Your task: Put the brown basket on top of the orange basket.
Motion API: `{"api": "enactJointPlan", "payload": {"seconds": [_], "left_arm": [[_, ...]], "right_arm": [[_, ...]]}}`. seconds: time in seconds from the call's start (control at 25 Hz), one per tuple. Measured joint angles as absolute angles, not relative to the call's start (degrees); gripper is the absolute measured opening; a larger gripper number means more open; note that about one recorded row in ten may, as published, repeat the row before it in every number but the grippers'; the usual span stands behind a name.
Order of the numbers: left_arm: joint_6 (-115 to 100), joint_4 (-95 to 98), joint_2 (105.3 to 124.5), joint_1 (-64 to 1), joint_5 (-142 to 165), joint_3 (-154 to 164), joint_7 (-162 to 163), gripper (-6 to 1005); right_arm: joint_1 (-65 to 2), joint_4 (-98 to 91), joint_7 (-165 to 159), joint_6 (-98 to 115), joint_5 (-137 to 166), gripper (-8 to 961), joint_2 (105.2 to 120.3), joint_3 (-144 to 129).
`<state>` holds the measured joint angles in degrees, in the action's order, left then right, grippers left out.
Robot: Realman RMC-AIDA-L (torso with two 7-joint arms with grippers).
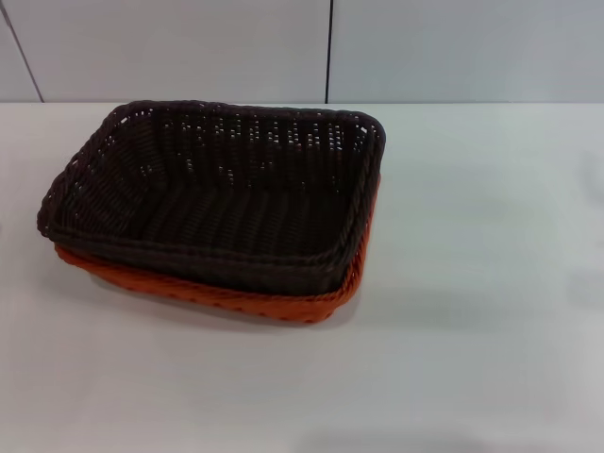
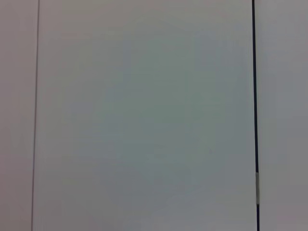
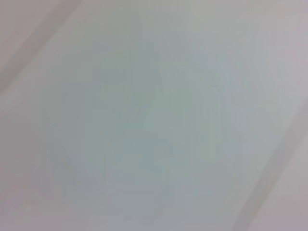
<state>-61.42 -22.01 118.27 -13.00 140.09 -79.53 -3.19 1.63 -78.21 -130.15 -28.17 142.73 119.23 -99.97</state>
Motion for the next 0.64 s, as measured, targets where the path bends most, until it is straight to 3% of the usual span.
{"api": "enactJointPlan", "payload": {"seconds": [0.12,0.4,0.64], "left_arm": [[-61.55,-22.11,118.28,-12.91,140.1,-79.59,-3.18,798],[-61.61,-21.82,118.38,-12.96,140.11,-80.22,-3.08,798],[-61.66,-22.11,118.47,-12.57,140.1,-80.0,-3.07,798]], "right_arm": [[-0.36,-67.46,-137.13,-44.97,131.5,784,119.2,-102.98],[-5.84,-44.86,-163.48,-62.73,129.26,784,119.16,-107.32],[-7.55,-39.03,-163.82,-70.49,126.06,784,119.35,-112.05]]}}
